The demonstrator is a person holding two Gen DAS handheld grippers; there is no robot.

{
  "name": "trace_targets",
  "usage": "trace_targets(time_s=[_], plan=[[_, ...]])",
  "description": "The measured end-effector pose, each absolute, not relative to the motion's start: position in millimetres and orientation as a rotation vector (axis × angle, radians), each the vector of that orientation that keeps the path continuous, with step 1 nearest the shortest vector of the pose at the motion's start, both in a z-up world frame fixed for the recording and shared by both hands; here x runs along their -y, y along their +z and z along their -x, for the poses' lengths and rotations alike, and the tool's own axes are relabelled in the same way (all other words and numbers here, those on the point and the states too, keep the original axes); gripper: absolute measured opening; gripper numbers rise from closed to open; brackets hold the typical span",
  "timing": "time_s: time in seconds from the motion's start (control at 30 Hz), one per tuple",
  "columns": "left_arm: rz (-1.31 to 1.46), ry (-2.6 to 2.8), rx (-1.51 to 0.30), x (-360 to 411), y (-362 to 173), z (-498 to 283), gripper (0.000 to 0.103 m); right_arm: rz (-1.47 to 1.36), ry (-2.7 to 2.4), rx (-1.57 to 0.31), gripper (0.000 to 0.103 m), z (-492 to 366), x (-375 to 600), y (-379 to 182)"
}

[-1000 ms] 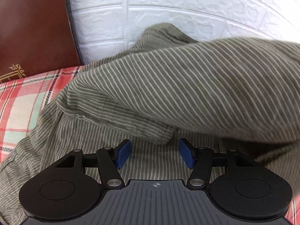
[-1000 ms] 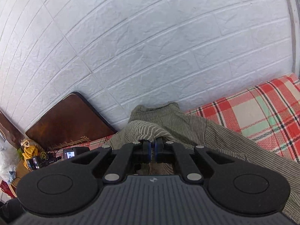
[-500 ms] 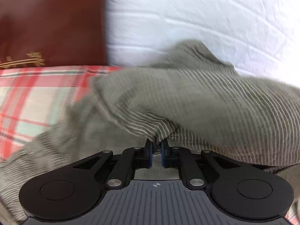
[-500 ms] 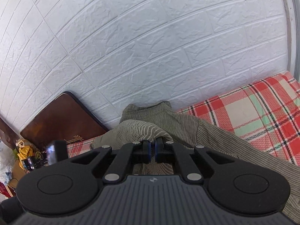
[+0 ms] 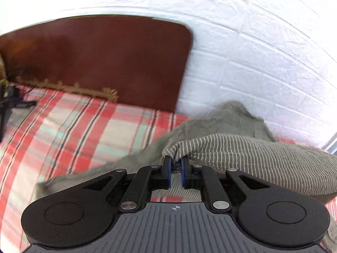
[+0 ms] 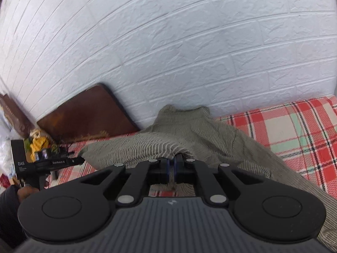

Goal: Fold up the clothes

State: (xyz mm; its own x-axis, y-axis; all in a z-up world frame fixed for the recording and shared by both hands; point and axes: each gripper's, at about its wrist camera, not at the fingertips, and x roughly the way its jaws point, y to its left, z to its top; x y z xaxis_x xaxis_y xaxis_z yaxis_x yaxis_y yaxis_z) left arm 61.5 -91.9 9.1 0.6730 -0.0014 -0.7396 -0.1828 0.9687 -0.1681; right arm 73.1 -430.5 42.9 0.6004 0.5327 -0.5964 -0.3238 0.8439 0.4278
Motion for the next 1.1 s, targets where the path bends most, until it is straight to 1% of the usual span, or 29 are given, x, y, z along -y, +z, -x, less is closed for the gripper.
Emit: trace_targets(time_s=[0.17,0.4,0.57,0.63,0.67,0.7,0.73,0.77,0.8,0.83,0.87,0.9,0.93,1.0,1.03,1.1], plan=[[0.263,0.167,-0.915,77,-11,-14,0.004,-0.234,0.585,-0.898,0.004,-46,417,24],[0.342,0.307,-1.077,50,-66,43,0.005,-0.172,0.659,-1.107,0.004,-12,390,-33],[0.358,0.298,-1.109,49,-83,59,0.005,-0.12,0.636,-1.232,0.005,2,380,-80],[0.342,0.269,-1.108,54,-85,60,0.006,-0.119,0.603,-1.274,0.007,6,383,-95],[0.328,0.249,-1.107,58,-86,58,0.011,-0.121,0.581,-1.292,0.007,8,385,-101],[0.312,0.228,-1.105,63,-86,57,0.023,-0.131,0.557,-1.305,0.008,9,389,-104],[0.29,0.209,-1.102,69,-85,54,0.03,-0.142,0.532,-1.316,0.01,10,394,-106],[0.267,0.191,-1.097,75,-84,51,0.03,-0.167,0.51,-1.313,0.019,11,400,-106],[0.246,0.173,-1.093,81,-83,48,0.031,-0.196,0.489,-1.301,0.033,12,408,-102],[0.228,0.155,-1.09,87,-83,45,0.033,-0.228,0.47,-1.276,0.041,13,416,-96],[0.215,0.135,-1.087,92,-83,41,0.038,-0.263,0.443,-1.239,0.05,13,424,-88],[0.206,0.118,-1.083,97,-83,38,0.045,-0.299,0.416,-1.2,0.05,14,432,-80],[0.203,0.105,-1.077,101,-85,34,0.048,-0.333,0.389,-1.16,0.05,14,440,-72],[0.194,0.081,-1.064,108,-88,27,0.062,-0.397,0.331,-1.085,0.051,10,452,-60],[0.188,0.076,-1.059,111,-90,23,0.064,-0.411,0.297,-1.051,0.051,6,456,-57],[0.181,0.07,-1.061,118,-96,15,0.073,-0.427,0.242,-1.014,0.051,-9,458,-61]])
